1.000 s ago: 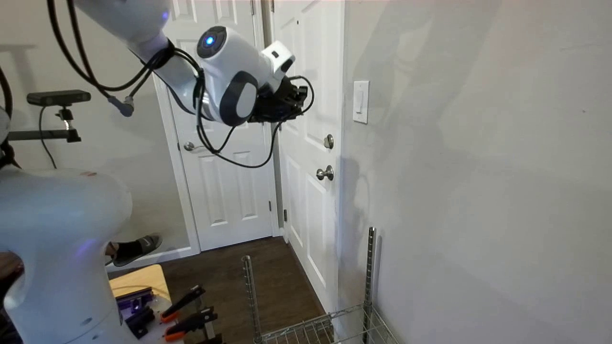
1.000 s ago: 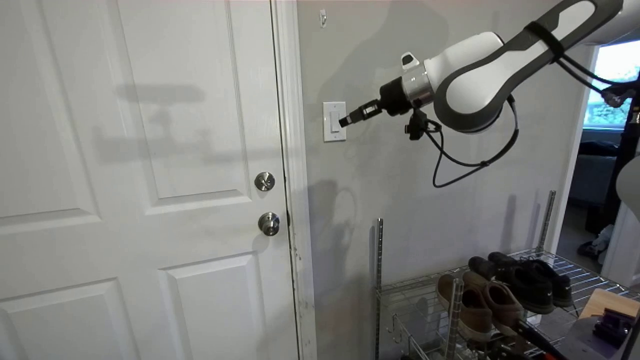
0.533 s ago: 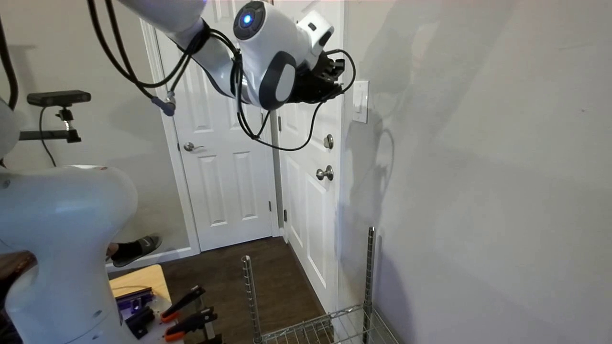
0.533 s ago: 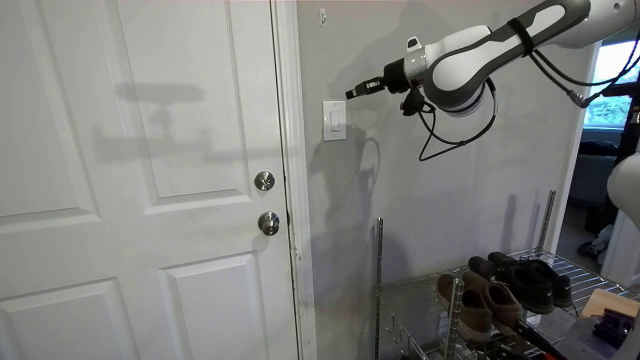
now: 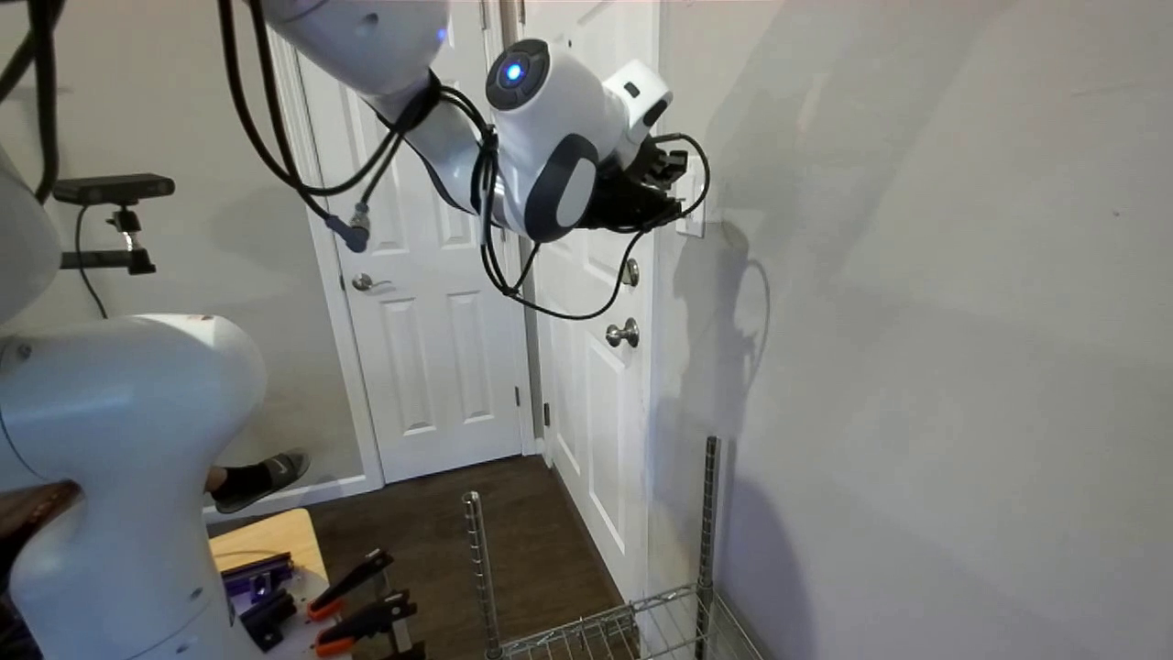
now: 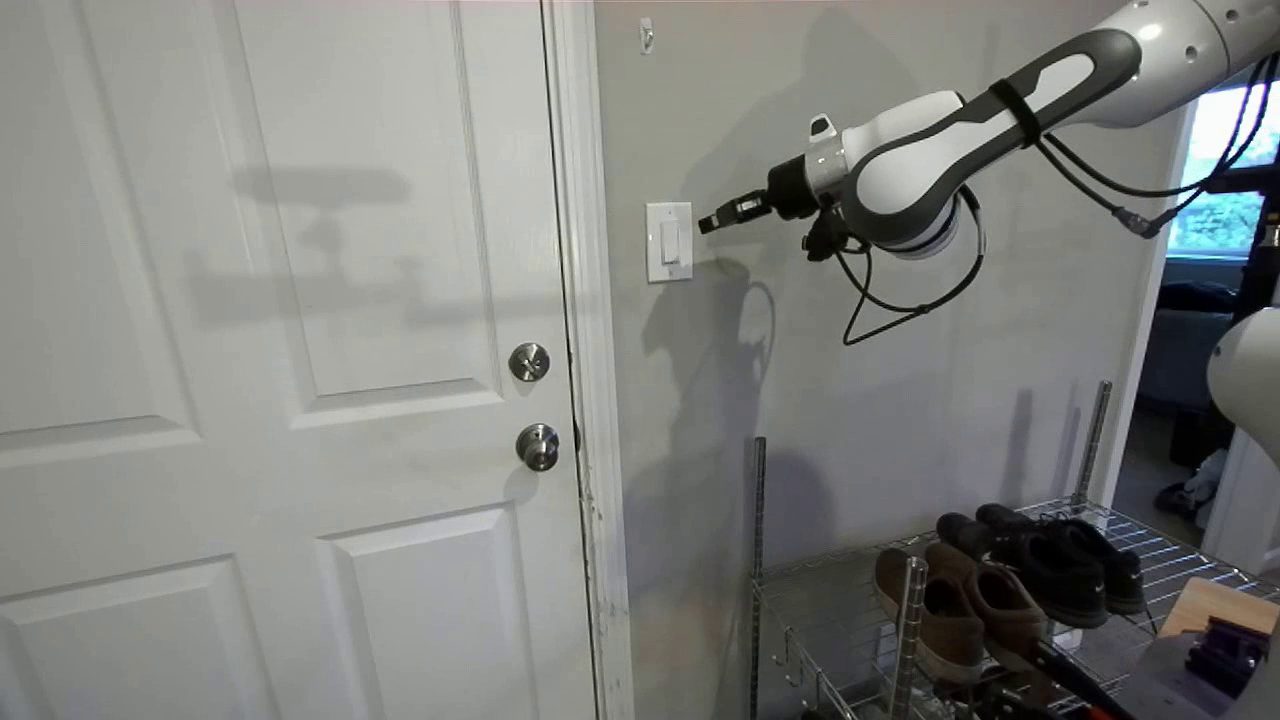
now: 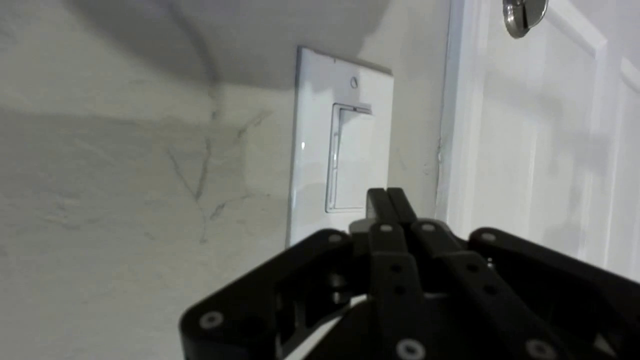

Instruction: Turn off the light switch.

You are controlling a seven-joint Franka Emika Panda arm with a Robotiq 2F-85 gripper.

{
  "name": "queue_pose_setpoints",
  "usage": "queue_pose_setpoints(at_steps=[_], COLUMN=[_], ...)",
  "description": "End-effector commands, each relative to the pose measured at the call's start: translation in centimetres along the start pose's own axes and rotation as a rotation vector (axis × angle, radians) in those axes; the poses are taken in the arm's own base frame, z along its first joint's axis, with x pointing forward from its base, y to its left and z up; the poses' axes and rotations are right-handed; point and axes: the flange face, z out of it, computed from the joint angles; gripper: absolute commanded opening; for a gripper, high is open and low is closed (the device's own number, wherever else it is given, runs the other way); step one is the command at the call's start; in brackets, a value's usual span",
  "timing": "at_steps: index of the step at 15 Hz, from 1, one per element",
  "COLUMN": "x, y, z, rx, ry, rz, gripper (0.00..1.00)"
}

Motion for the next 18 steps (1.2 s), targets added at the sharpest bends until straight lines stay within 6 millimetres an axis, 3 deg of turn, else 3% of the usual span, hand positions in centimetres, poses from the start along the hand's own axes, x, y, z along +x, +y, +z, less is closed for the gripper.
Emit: queue_pose_setpoints(at_steps=[1, 6, 8, 12, 16, 18], x=[0.1, 0.9, -0.2, -3.3, -3.8, -3.4], y=[0.5, 2.3, 2.3, 0.2, -1.6, -1.3], z=[0.7, 2.6, 3.4, 3.9, 3.5, 3.8], rx=[0.011, 0.005, 0.008, 0.066, 0.107, 0.102], ry=[0.011, 0.037, 0.014, -0.042, -0.048, -0.041], rz=[-0.005, 0.028, 0.063, 0.082, 0.064, 0.058], gripper=[0.02, 0.02, 0.02, 0.02, 0.02, 0.02])
